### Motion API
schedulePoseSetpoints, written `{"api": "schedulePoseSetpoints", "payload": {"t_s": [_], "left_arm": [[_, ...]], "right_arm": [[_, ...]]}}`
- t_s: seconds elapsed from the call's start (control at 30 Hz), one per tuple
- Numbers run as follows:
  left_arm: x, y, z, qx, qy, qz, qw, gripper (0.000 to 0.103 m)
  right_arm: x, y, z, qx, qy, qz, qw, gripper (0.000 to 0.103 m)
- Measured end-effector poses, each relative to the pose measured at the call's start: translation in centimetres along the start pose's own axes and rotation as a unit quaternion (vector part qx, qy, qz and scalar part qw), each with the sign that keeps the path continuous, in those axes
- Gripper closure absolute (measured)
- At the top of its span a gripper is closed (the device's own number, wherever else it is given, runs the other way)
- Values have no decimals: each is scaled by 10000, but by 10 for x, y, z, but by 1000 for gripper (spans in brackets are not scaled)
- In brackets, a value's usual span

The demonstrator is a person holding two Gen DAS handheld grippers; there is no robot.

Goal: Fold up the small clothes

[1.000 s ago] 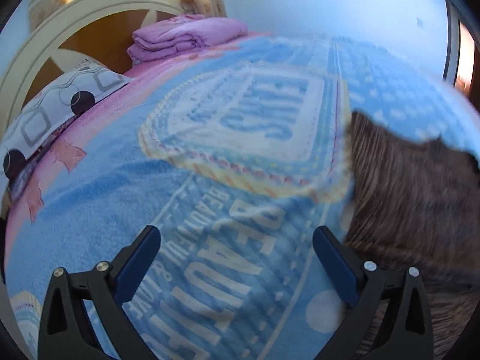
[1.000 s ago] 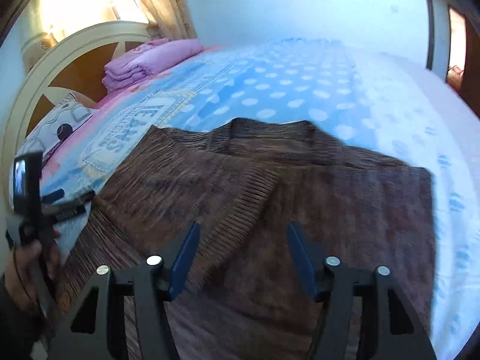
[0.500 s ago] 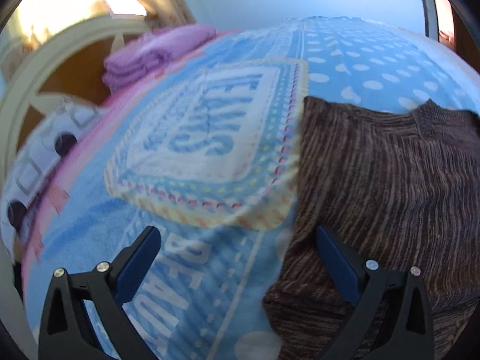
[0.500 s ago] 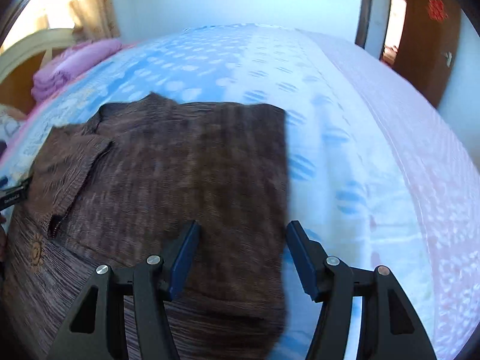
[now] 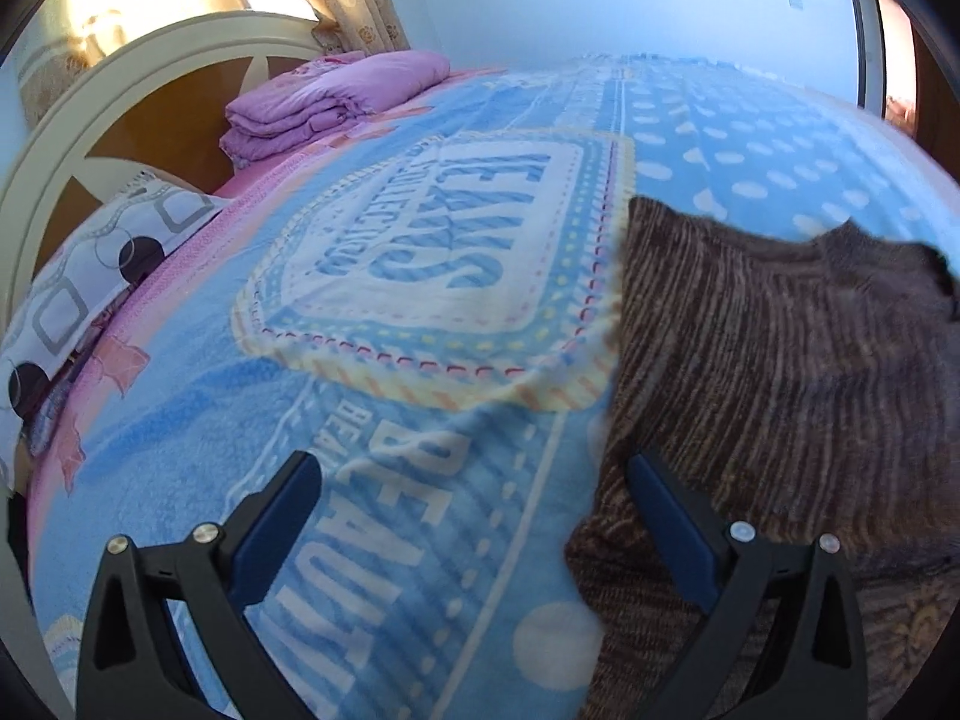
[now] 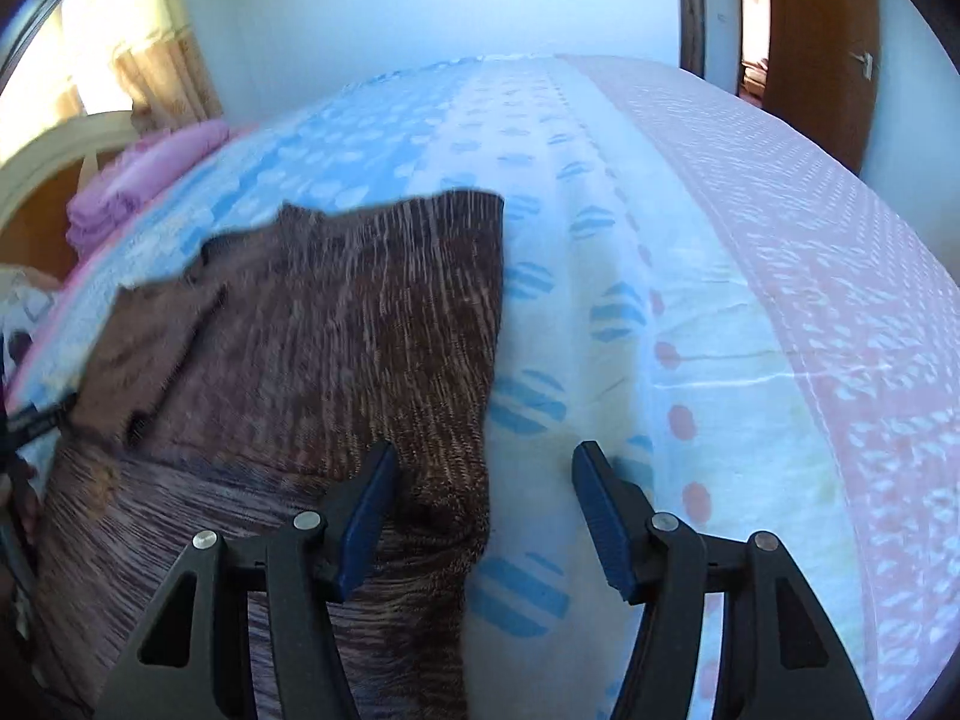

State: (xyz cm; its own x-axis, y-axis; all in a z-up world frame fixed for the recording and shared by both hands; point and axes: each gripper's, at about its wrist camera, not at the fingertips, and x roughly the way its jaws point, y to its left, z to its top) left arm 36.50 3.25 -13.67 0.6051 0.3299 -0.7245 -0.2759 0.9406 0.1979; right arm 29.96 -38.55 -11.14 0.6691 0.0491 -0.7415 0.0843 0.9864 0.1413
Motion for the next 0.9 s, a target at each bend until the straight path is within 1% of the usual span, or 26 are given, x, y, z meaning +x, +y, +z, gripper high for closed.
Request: {"api": "schedulePoseSetpoints", "payload": {"t_s": [0.03, 0.1, 0.13, 0.2, 0.27, 0.43, 0.57, 0.9], "left_arm": [[-4, 4, -4, -25, -5, -50, 10000, 0], [-9, 6, -10, -11, -21, -135, 9999, 0], [-12, 6, -13, 58, 7, -183, 9998, 0], [-22, 6, -17, 135, -10, -167, 9998, 0], [-35, 7, -23, 223, -65, -280, 9993, 0], [-58, 7, -43, 466, -123, -517, 9975, 0], [-67, 11, -57, 437, -103, -704, 9965, 0], [-80, 19, -82, 452, -83, -819, 9956, 0]], "right_arm": [[-2, -1, -3, 13, 11, 38, 10000, 42], [7, -1, -11, -14, 204, 59, 9998, 42], [8, -1, -14, -101, 152, 68, 9998, 42], [0, -2, -15, 11, 66, 63, 10000, 42], [-10, -1, -17, 105, 15, 158, 9998, 42], [-27, 14, -37, -84, -7, 254, 9996, 42], [-41, 26, -56, -203, 29, 291, 9994, 42], [-64, 34, -85, -304, 56, 270, 9992, 42]]}}
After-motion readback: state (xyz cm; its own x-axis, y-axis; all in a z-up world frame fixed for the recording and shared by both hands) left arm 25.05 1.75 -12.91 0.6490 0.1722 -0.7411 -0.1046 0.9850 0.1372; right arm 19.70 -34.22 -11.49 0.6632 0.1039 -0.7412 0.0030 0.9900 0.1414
